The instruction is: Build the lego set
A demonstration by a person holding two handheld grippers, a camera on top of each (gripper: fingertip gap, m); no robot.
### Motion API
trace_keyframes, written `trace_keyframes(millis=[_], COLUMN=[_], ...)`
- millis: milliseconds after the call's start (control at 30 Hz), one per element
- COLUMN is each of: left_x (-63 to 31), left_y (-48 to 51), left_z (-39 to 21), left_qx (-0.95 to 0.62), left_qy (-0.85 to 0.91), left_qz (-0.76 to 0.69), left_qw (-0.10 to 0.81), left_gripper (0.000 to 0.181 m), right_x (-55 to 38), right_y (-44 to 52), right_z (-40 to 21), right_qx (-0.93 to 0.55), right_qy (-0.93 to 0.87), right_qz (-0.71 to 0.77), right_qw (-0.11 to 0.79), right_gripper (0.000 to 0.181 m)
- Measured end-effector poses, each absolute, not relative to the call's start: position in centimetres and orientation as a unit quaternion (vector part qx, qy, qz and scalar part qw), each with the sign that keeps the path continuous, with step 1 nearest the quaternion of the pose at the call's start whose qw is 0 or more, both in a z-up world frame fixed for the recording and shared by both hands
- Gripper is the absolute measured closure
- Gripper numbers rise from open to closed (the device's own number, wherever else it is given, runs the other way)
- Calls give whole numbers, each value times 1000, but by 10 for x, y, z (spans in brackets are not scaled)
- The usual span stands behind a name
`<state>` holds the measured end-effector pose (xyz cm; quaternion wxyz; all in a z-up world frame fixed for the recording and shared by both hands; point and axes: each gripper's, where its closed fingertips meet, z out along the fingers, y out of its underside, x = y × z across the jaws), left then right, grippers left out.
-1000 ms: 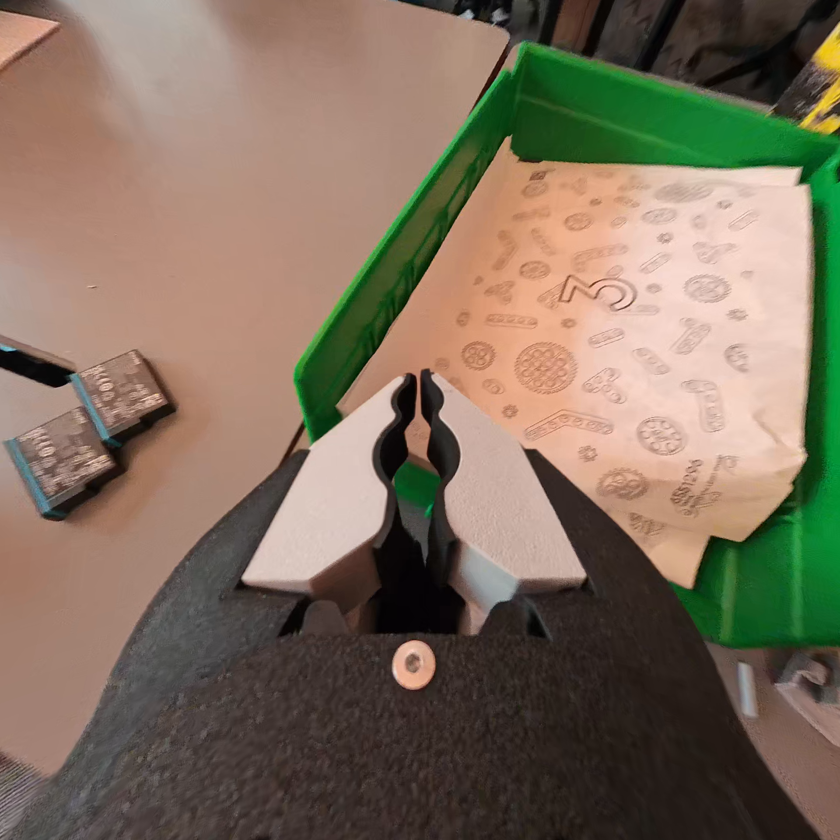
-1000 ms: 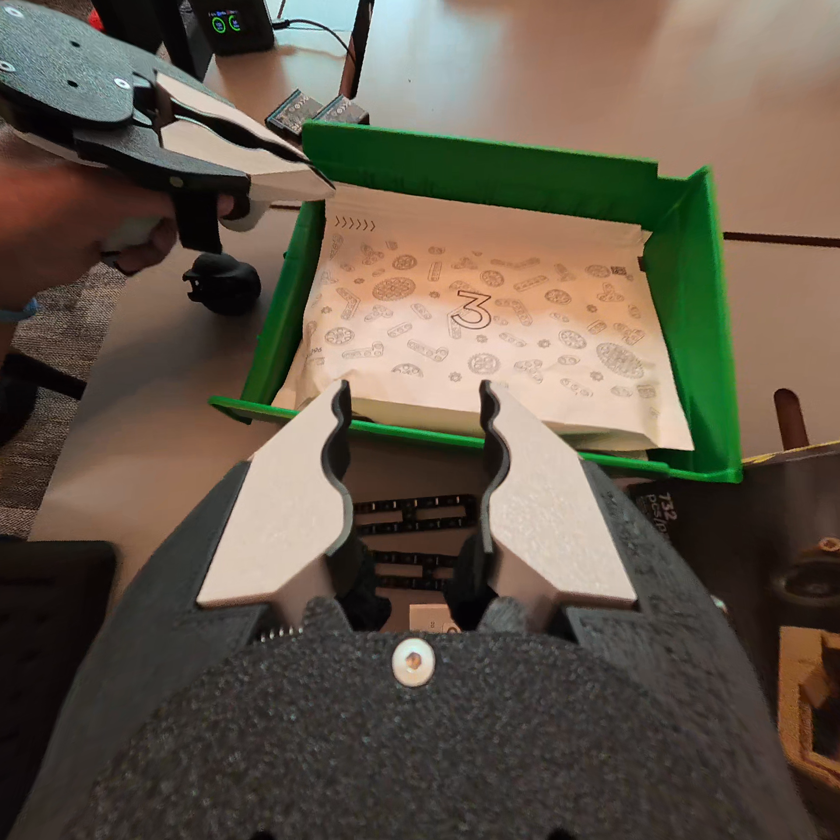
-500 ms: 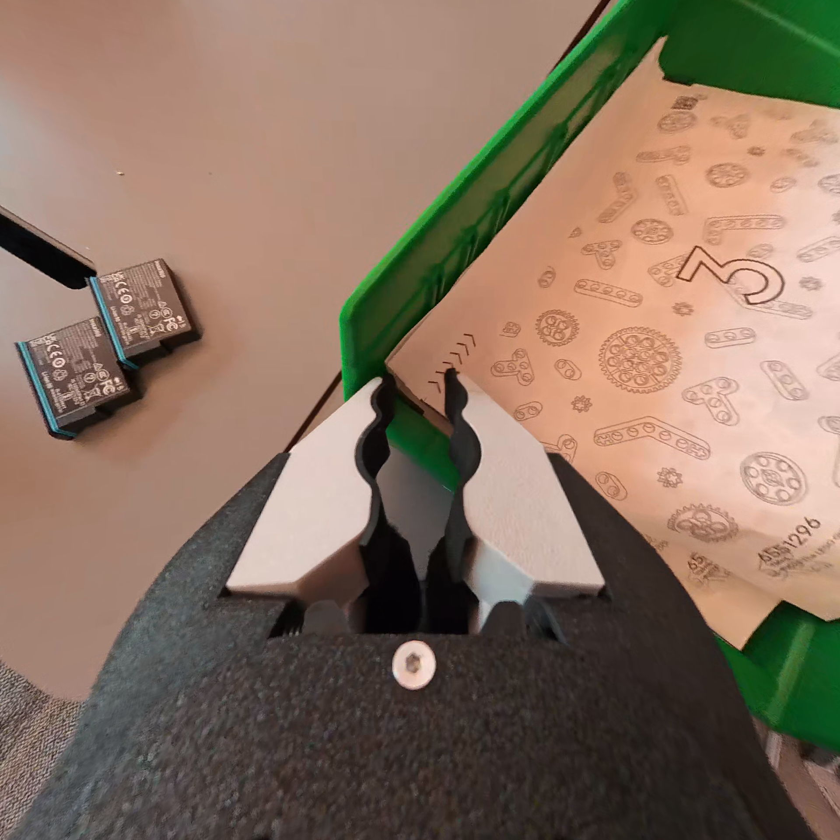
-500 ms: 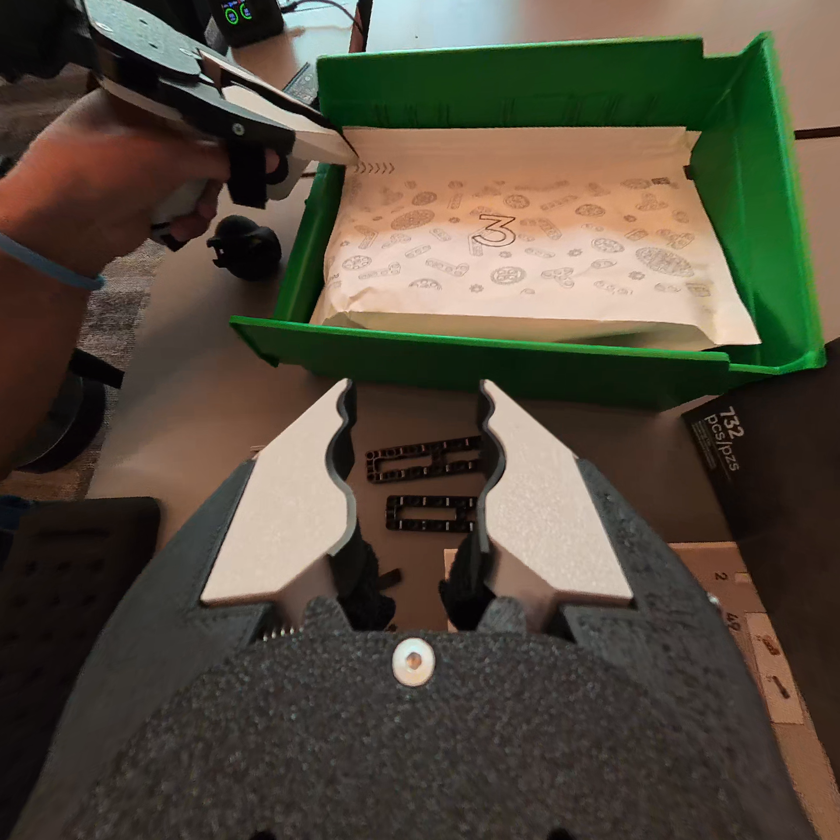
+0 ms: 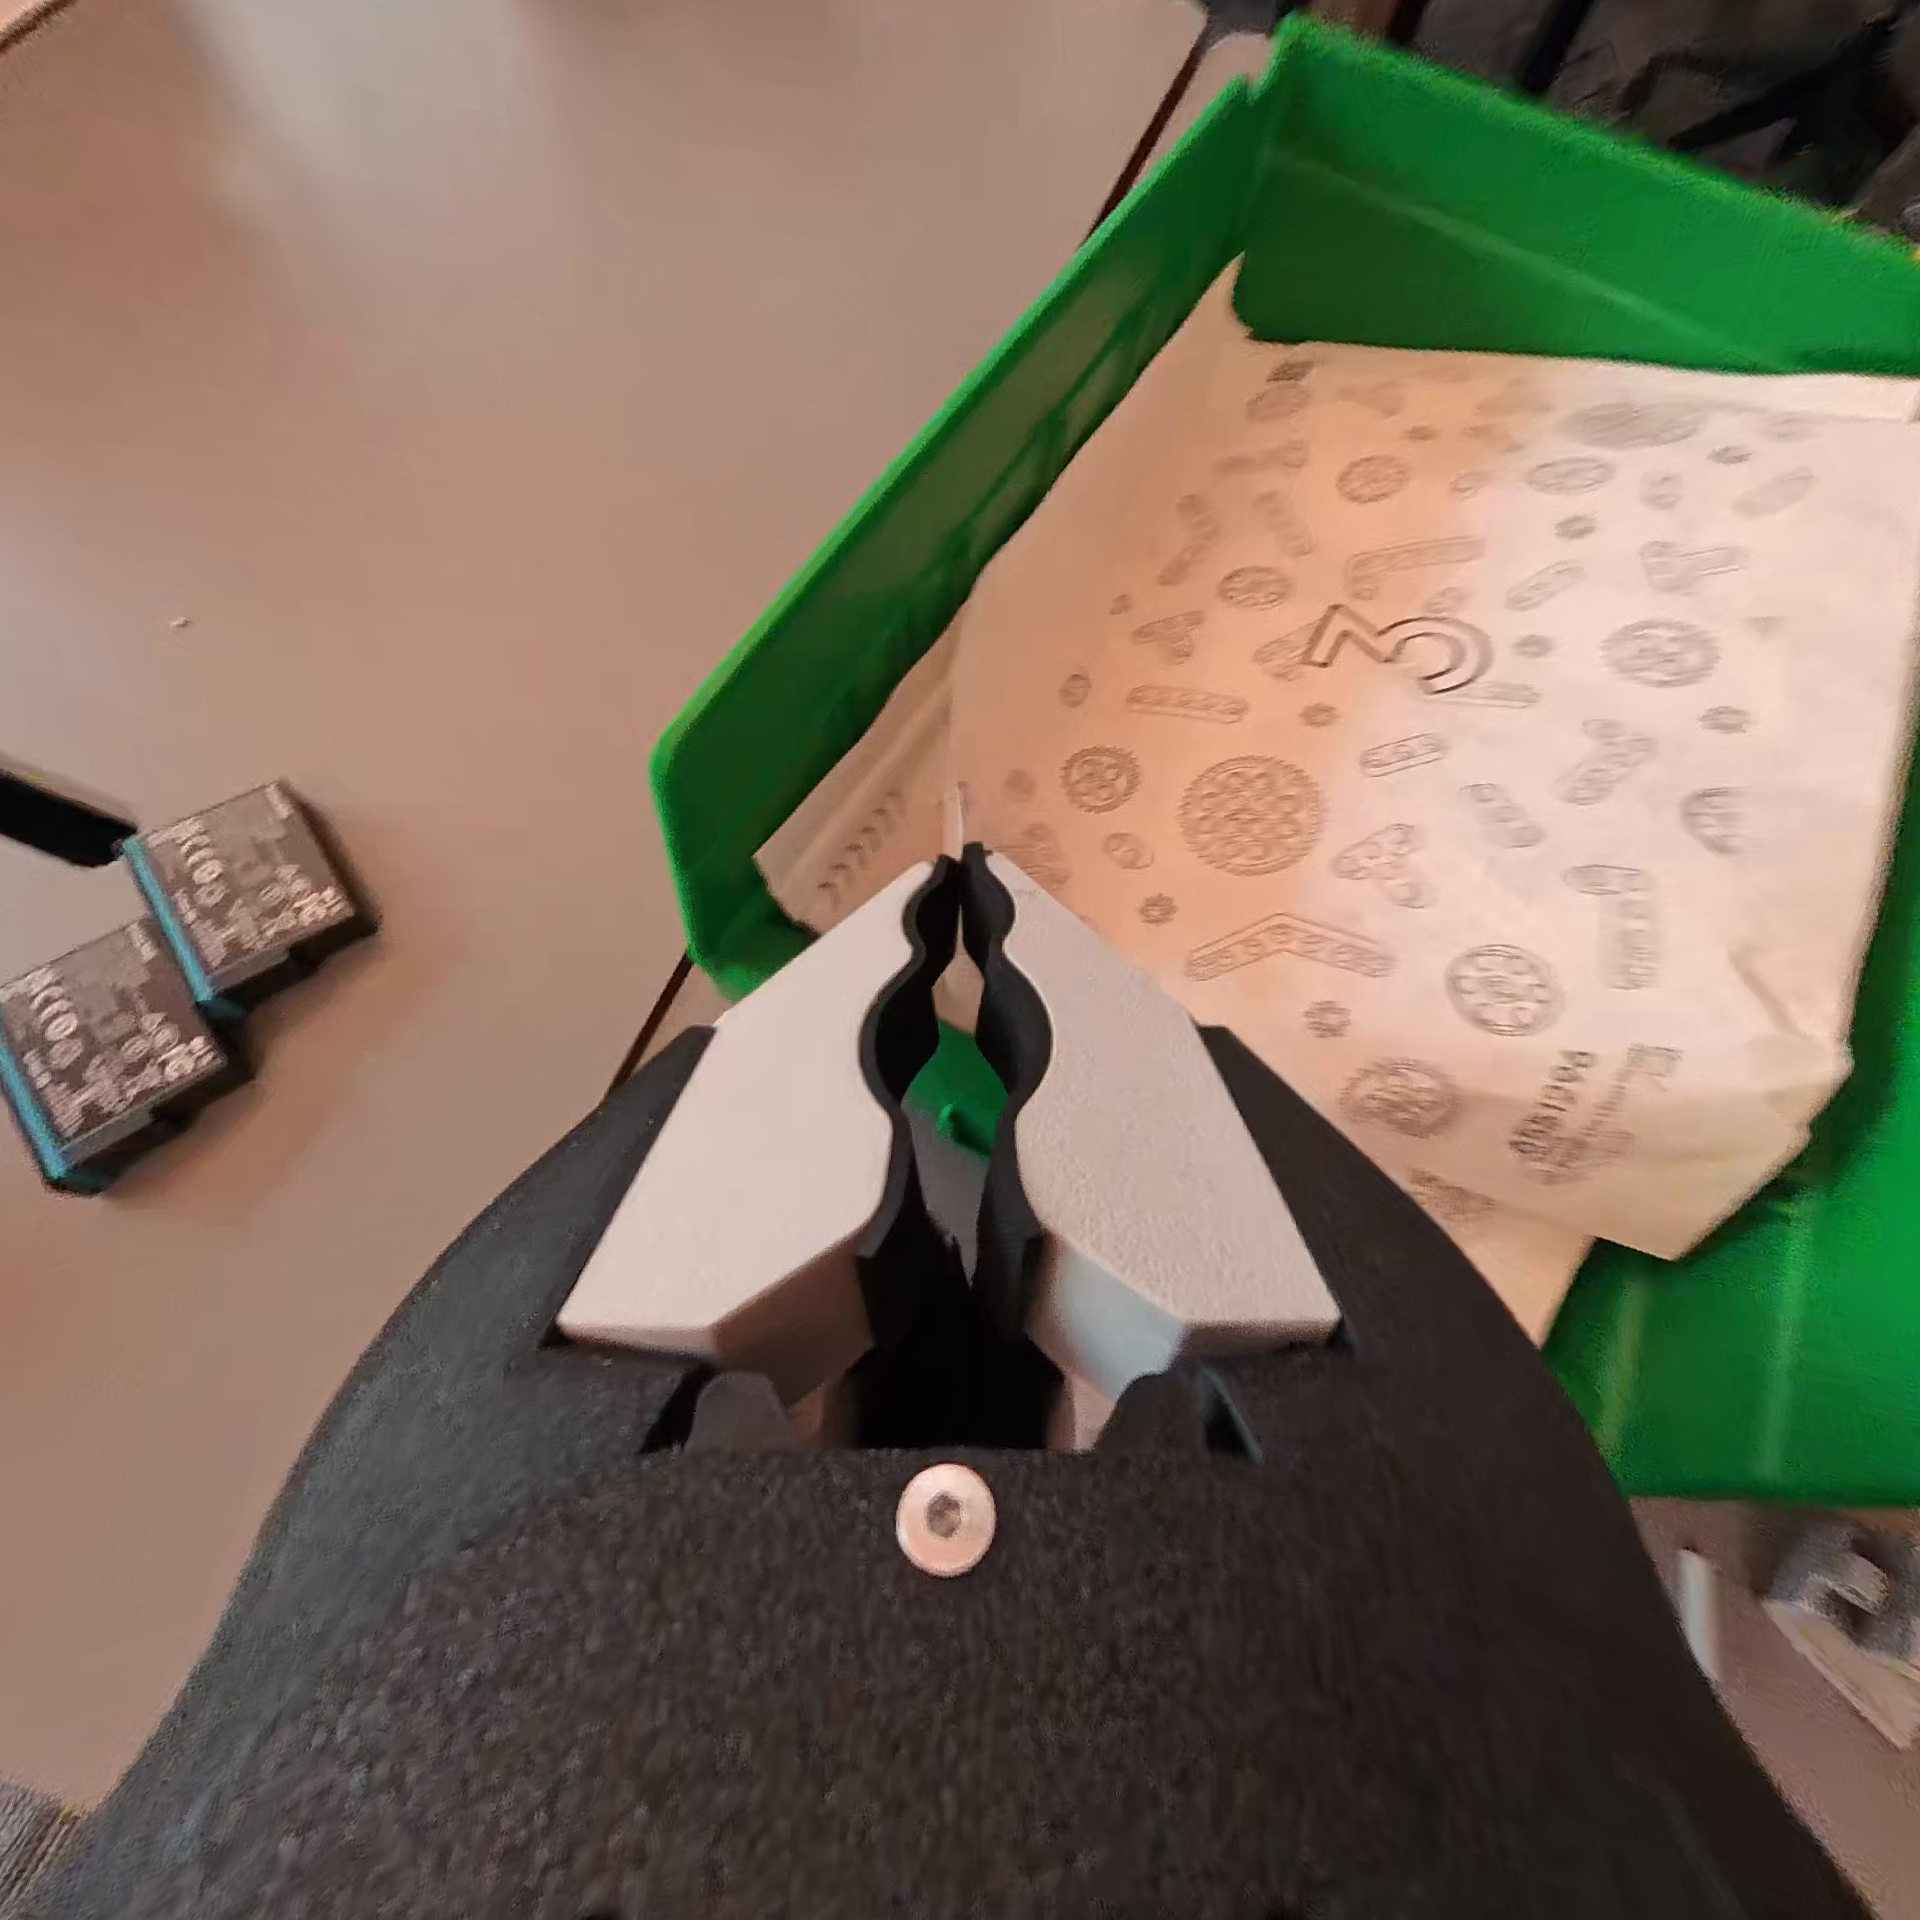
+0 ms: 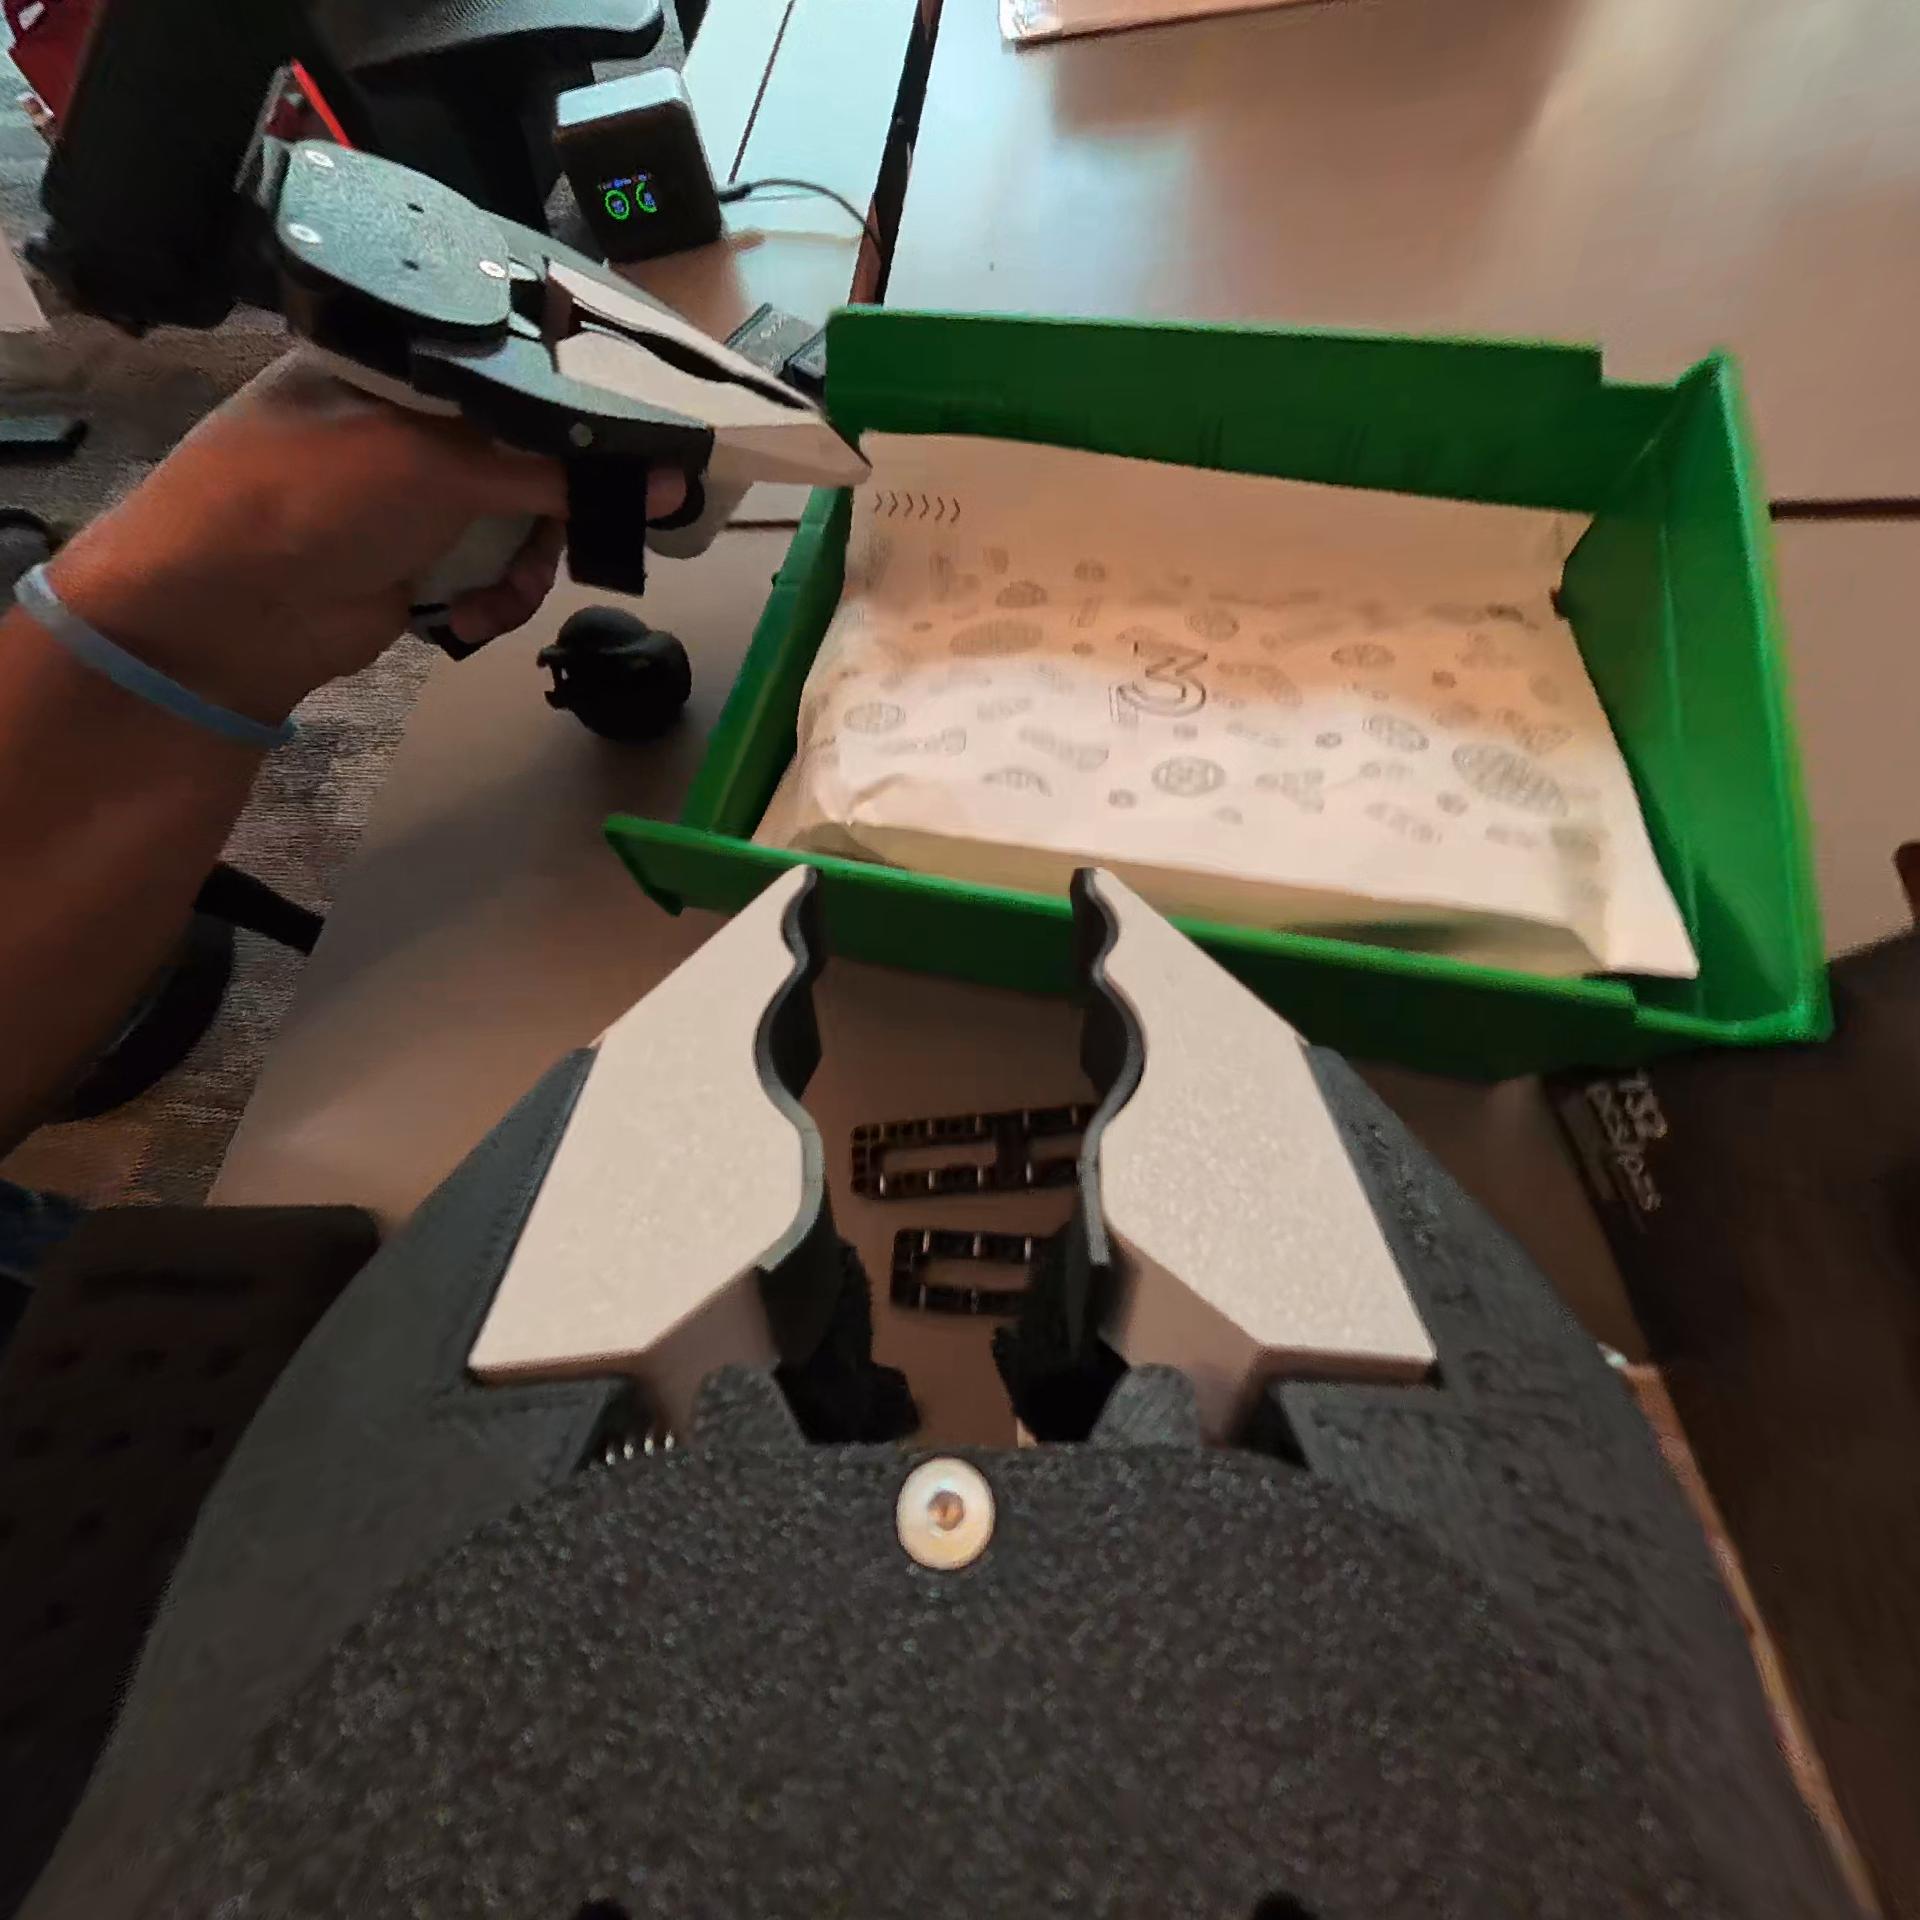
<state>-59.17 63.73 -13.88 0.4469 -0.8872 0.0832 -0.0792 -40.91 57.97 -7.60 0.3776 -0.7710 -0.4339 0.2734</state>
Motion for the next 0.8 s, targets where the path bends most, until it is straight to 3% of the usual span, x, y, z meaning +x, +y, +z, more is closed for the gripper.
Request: trace_keyframes(millis=[200,433,667,800], left_x=[-557,-538,-529,-545], left_y=[633,628,629,635], left_z=[-95,-74,-61,-50], left_qx=[-852,-822,-797,-794], left_qy=[157,264,330,303], left_qz=[-141,-165,-177,-163], left_qw=[478,478,474,501], left_gripper=[181,181,181,181], right_x=[-467,-513,-540,-546], right_y=[607,639,659,666], right_z=[-61,-67,-77,-79], right_qx=[-742,-623,-508,-454], right_qy=[-509,-708,-816,-841], right_qz=[218,147,32,-1], right_qw=[379,299,274,293], right_gripper=[126,122,141,181])
